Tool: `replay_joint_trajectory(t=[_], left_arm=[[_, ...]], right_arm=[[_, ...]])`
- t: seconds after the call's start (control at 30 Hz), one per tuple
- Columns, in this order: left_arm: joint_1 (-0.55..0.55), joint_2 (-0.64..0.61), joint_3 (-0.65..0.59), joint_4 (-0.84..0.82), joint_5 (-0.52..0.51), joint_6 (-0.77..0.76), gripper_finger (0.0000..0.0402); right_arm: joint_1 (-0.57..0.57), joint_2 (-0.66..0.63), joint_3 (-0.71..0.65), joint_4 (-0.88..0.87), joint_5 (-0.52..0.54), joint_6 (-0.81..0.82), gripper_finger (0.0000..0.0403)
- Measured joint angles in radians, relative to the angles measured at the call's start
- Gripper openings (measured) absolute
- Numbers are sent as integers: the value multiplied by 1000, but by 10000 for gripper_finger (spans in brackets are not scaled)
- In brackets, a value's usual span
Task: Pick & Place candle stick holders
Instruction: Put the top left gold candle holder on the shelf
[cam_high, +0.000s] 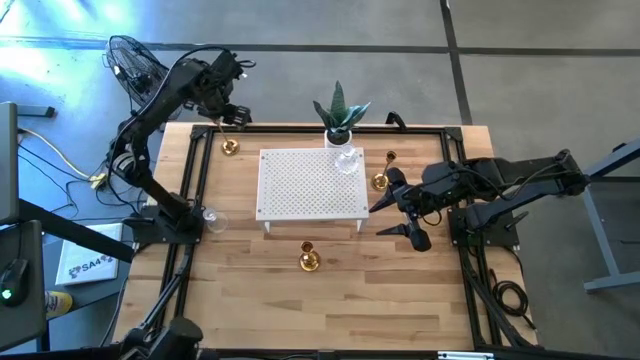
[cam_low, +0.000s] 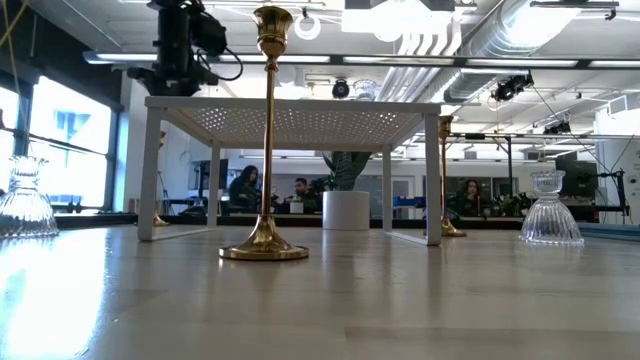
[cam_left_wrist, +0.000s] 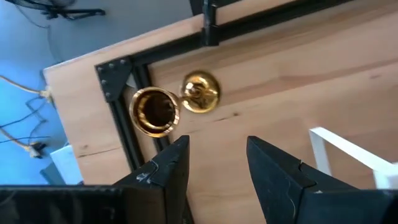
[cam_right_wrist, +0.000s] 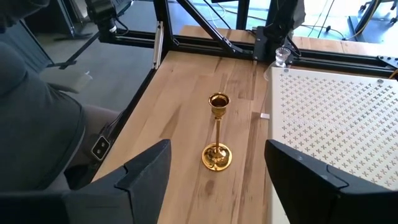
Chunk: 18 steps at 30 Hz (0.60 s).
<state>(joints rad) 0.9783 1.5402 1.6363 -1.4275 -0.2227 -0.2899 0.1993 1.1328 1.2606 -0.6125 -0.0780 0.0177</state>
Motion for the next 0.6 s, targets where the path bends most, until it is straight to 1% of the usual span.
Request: replay_joint_trajectory(t=[0.03,0.1,0.2,0.3,0.6], left_arm=[[5,0,0,4,-20,7,154],[23,0,0,19,-29,27,154],[51,2,0,21,0,30,154],[69,3,0,24,8,30,154],[69,3,0,37,25,77,154]], right_arm=[[0,0,0,0,0,0,252],[0,0,0,0,0,0,252],[0,0,0,0,0,1,252],[0,1,0,0,1,5,252],[0,1,0,-1,46,7,252]])
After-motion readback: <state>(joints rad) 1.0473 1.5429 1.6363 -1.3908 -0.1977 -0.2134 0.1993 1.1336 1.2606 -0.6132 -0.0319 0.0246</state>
